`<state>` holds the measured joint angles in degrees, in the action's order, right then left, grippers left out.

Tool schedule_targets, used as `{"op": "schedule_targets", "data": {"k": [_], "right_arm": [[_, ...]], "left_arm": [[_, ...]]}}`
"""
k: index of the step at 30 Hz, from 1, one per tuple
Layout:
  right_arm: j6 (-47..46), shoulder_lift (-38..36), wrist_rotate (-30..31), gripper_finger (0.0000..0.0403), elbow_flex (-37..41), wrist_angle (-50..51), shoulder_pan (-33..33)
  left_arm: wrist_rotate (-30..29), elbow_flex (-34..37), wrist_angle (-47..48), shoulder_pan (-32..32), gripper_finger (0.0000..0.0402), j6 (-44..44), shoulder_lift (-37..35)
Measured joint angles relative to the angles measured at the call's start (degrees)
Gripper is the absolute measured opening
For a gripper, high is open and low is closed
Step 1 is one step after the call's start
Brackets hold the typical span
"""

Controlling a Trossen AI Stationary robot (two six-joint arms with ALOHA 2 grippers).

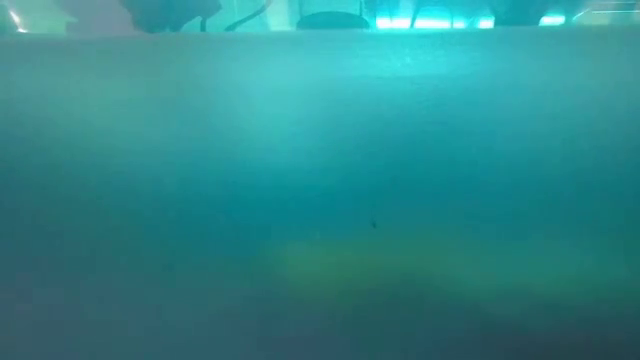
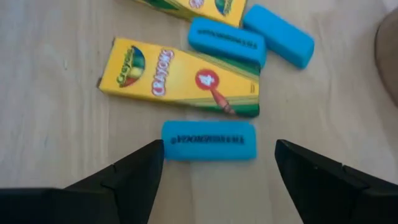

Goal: Pick & Place School Supplies
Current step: Put the blue eraser into the orange bin

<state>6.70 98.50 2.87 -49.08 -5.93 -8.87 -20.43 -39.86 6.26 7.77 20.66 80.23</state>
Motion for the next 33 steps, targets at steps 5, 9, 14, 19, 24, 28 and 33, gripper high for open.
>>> {"op": "schedule_targets", "data": {"k": [5,9,14,19,24,28,33], "right_arm": [[-2.26,1.82,-3.97,0.0299,-0.04,0.41,-2.02],[-3.31,2.74,-5.81,0.0299,-0.04,0.03,-2.30],[-0.41,2.82,-5.68,0.0299,-0.09,-0.51,-2.00],[0.02,3.07,-6.05,0.0299,-0.04,-2.97,-1.90],[0.02,3.06,-7.73,0.0295,-0.04,-4.96,-1.89],[-1.33,3.06,-7.51,0.0294,-0.04,-5.98,-1.89],[-0.05,3.04,-7.50,0.0294,-0.04,-6.23,-1.45]], "left_arm": [[0.01,0.00,-0.01,-0.13,0.0244,0.00,0.00],[0.02,0.00,-0.02,-0.09,0.0244,0.02,0.00],[0.00,0.00,-0.10,-0.09,0.0244,0.04,0.00],[0.00,0.00,-0.13,-0.09,0.0244,0.47,0.00],[0.00,0.00,-0.13,-0.09,0.0244,0.61,0.00],[0.00,0.00,-0.12,-0.09,0.0244,0.65,0.00],[0.00,0.00,-0.11,-0.09,0.0244,0.83,0.00]]}}
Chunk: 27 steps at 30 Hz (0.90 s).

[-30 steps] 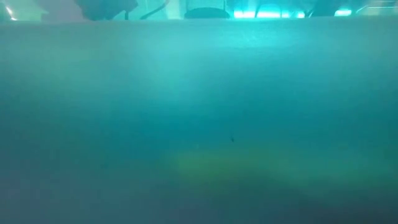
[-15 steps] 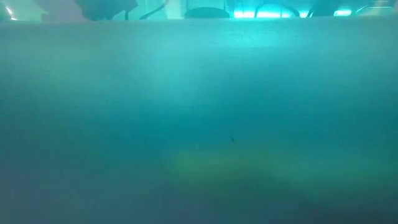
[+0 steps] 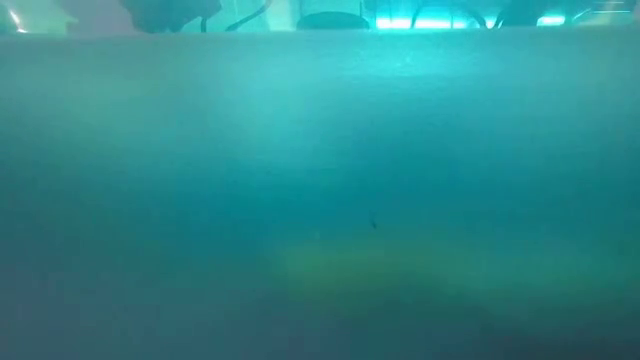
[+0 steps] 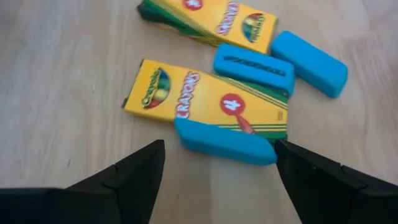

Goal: Pick & Place School Supplies
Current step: Put the blue eraser into the orange bin

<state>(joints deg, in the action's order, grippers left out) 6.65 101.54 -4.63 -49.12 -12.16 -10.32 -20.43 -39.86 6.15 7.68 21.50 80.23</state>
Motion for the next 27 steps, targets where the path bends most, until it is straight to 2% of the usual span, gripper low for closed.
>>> {"op": "schedule_targets", "data": {"k": [7,19,27], "right_arm": [[8.63,-0.02,0.35,0.0290,0.00,-0.27,0.82],[16.09,0.38,-0.13,0.0290,0.00,-0.62,0.85],[16.01,4.58,-0.17,0.0289,-0.17,-5.71,0.50]], "left_arm": [[0.00,0.00,0.01,0.00,0.0244,0.00,0.00],[0.00,0.00,0.01,0.00,0.0244,-0.02,0.00],[0.64,0.00,0.02,0.07,0.0244,0.79,0.02]]}}
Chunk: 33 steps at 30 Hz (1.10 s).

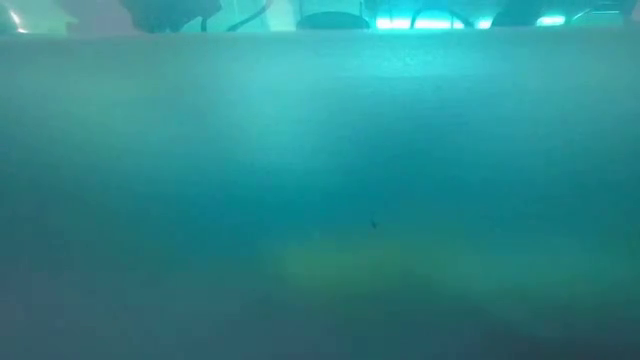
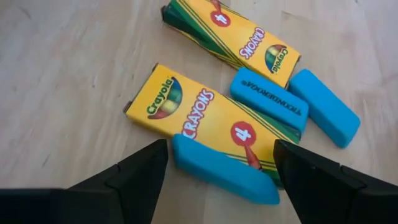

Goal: Pick & Place School Supplies
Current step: Put the blue eraser into the orange bin

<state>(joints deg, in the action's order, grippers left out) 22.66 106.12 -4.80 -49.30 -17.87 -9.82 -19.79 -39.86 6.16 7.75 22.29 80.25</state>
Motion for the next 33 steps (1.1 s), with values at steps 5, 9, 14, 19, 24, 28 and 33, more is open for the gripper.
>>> {"op": "schedule_targets", "data": {"k": [5,9,14,19,24,28,33], "right_arm": [[-1.91,-0.56,0.34,0.0281,0.00,2.21,0.04],[-2.21,-1.67,0.50,0.0262,0.02,5.40,0.07],[-2.19,-2.57,0.48,0.0236,0.07,7.89,0.07],[-2.04,-2.57,0.59,0.0214,0.07,8.77,0.07],[-2.06,-2.66,0.68,0.0194,0.00,11.02,0.07],[-2.25,-2.85,0.65,0.0180,0.00,12.38,0.07],[-2.43,-4.19,0.76,0.0157,0.07,13.54,0.04]], "left_arm": [[1.38,0.00,0.10,0.00,0.0244,0.12,0.00],[1.50,0.00,0.08,0.00,0.0244,-0.47,0.00],[1.50,0.00,0.04,0.00,0.0244,-0.58,0.00],[1.50,0.00,0.03,0.00,0.0244,-0.60,0.00],[1.50,0.00,0.01,0.00,0.0244,-0.55,0.00],[1.50,0.00,0.02,0.00,0.0244,-0.57,0.00],[1.50,0.00,0.01,0.00,0.0244,-0.53,0.00]]}}
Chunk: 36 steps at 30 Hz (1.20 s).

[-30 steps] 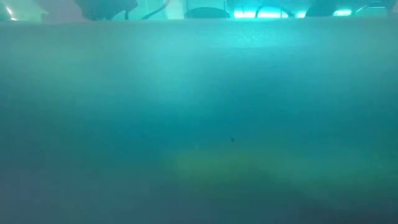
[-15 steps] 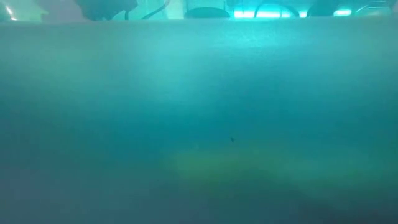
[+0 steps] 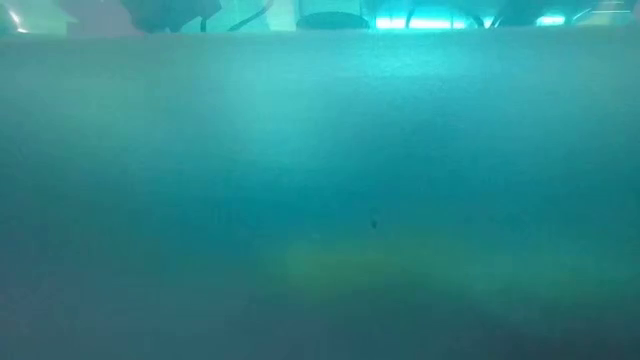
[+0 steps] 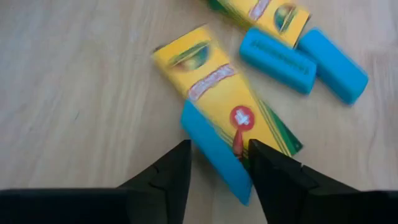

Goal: Pick & Place School Supplies
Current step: Put the blue eraser into the orange bin

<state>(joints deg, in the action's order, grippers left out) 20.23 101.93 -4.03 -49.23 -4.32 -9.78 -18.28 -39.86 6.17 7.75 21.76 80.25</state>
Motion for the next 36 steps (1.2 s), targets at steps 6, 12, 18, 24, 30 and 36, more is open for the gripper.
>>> {"op": "schedule_targets", "data": {"k": [6,12,18,24,30,36], "right_arm": [[-0.46,-3.69,-0.35,0.0112,0.19,2.87,0.42],[-4.22,-7.15,-0.68,0.0048,0.26,4.28,0.55],[-4.19,-7.81,-0.70,0.0009,0.22,5.93,0.52],[-4.15,-7.82,-0.52,0.0037,0.22,5.72,0.52],[-4.15,-7.85,-0.72,0.0109,0.15,5.45,0.48],[-3.92,-5.47,-3.61,0.0174,2.16,-1.17,1.44]], "left_arm": [[0.00,0.00,-0.35,0.00,0.0244,-0.04,0.00],[-0.04,0.00,-0.47,0.00,0.0244,-0.07,0.00],[-0.02,-0.02,-1.03,0.00,0.0244,-0.07,0.00],[0.17,-0.02,-1.82,0.00,0.0244,-0.25,0.00],[0.20,-0.02,-1.84,0.00,0.0244,-0.26,0.00],[0.22,-0.02,-1.79,0.00,0.0244,-0.28,0.00]]}}
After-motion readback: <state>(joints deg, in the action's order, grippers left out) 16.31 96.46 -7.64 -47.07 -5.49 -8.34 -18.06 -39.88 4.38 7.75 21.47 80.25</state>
